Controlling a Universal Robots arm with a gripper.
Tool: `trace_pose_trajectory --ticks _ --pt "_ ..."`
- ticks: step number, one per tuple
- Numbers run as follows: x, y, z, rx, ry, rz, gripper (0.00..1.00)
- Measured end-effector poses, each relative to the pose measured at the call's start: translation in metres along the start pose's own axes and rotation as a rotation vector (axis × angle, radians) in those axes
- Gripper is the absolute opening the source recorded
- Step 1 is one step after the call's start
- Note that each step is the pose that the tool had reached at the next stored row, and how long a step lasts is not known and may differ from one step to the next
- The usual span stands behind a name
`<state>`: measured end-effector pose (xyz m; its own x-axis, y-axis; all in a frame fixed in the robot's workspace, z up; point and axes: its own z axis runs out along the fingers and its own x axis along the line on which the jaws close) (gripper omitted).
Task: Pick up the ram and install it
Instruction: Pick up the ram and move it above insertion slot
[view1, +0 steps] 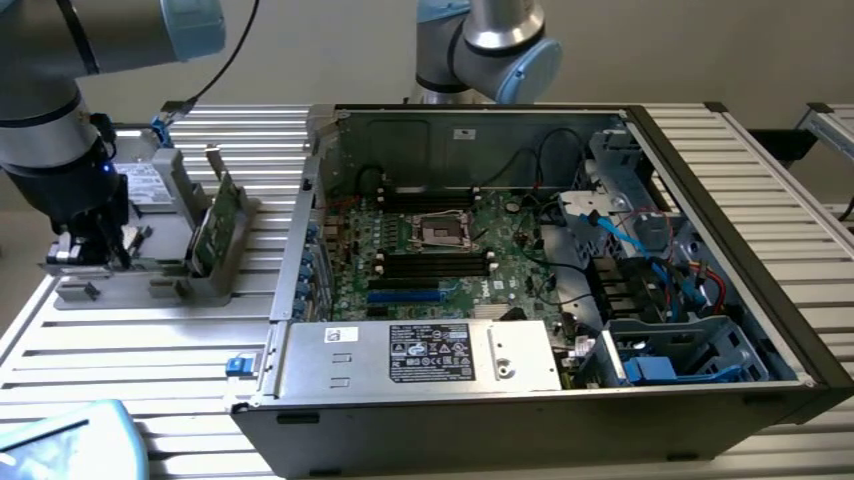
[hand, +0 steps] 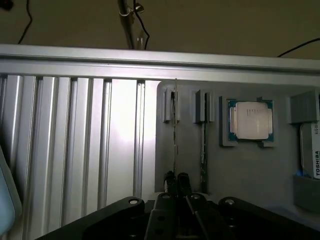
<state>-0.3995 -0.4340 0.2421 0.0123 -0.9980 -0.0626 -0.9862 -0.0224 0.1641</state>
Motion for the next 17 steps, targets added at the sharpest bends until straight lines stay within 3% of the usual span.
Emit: trace_pose_trajectory --ticks 11,17 --pt "-0.002 -0.0032 -0.0420 -0.0126 -0.0008 0.001 0.13" --pt "-0.004 -0.0112 -0.0627 -0.0209 -0.0049 0.001 0.13"
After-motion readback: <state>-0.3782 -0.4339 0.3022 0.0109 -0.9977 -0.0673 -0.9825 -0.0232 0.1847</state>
